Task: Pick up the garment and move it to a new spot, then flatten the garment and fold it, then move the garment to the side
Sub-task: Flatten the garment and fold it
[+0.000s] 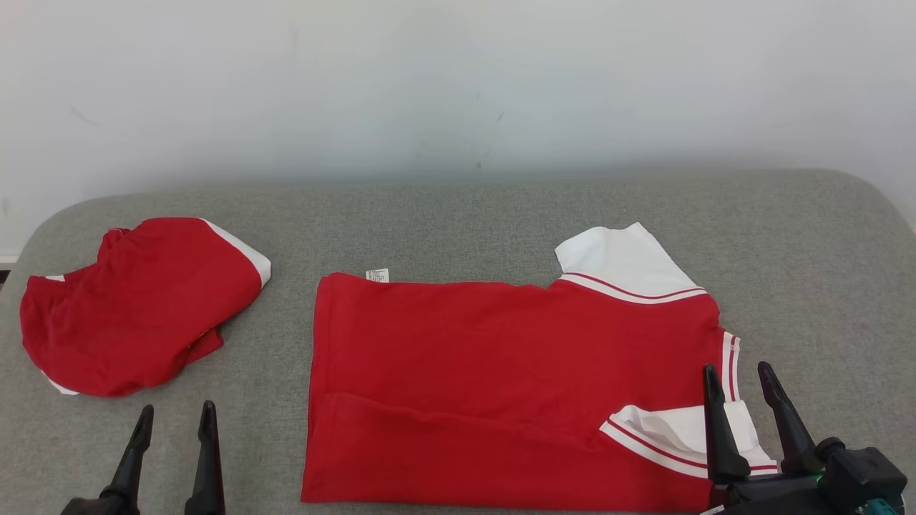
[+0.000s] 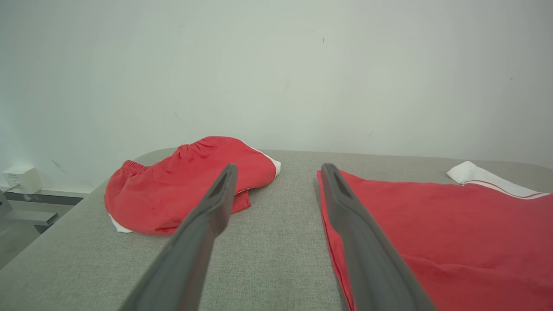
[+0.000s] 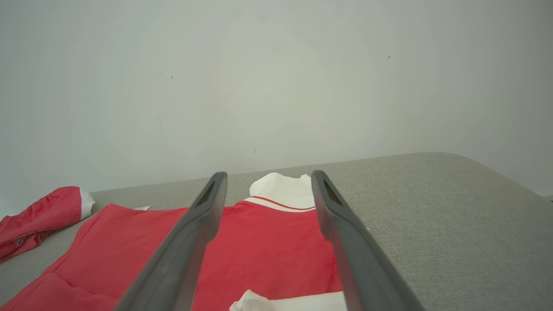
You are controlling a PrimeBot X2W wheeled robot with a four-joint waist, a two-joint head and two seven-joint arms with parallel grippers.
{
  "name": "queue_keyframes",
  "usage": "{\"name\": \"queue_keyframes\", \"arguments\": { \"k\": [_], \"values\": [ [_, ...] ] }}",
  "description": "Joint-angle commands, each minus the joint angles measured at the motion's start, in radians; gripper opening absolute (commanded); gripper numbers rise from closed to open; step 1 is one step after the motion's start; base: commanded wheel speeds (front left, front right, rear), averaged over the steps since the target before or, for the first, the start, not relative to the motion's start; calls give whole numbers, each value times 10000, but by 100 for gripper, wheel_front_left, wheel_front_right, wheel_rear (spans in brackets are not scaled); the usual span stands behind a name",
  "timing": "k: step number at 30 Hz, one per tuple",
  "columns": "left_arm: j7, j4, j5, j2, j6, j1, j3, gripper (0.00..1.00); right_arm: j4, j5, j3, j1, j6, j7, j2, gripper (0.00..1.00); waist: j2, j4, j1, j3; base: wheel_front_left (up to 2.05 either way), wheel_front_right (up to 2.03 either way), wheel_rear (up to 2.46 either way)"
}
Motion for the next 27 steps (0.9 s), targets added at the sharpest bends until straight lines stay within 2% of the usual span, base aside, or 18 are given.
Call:
{"name": "queue_keyframes", "arguments": {
  "k": [1, 7, 12, 19, 23, 27],
  "values": [
    [-32, 33, 72, 33, -51, 202, 70, 100, 17, -76, 11, 97, 2, -45, 14, 100, 0, 0, 0, -29, 0, 0, 0],
    [-32, 144, 59, 66, -73, 136, 65, 100, 154, 146, -2, -2, 2, -46, -13, 100, 0, -40, 0, 1, 0, 0, 0],
    [-32, 483, -25, 397, -58, -574, -321, 100, 863, 592, 106, -909, 2, 14, -485, 100, 0, -108, 0, 277, 0, 0, 0],
    [578, 1137, -988, 1616, -51, -2778, -1895, 100, 2112, 1058, 467, -3171, 2, 1064, -1533, 100, 0, -120, 0, 1265, 0, 0, 0],
    [1582, 1670, -2372, 2634, -52, -4744, -3381, 100, 3197, 1222, 752, -5040, 2, 1778, -2032, 100, 0, -143, 0, 2195, 0, 0, 0],
    [2536, 2059, -3705, 3246, -51, -6160, -4598, 100, 4212, 1317, 1040, -6412, 2, 2336, -2336, 100, 0, -106, 0, 2819, 0, 0, 0]
  ]
}}
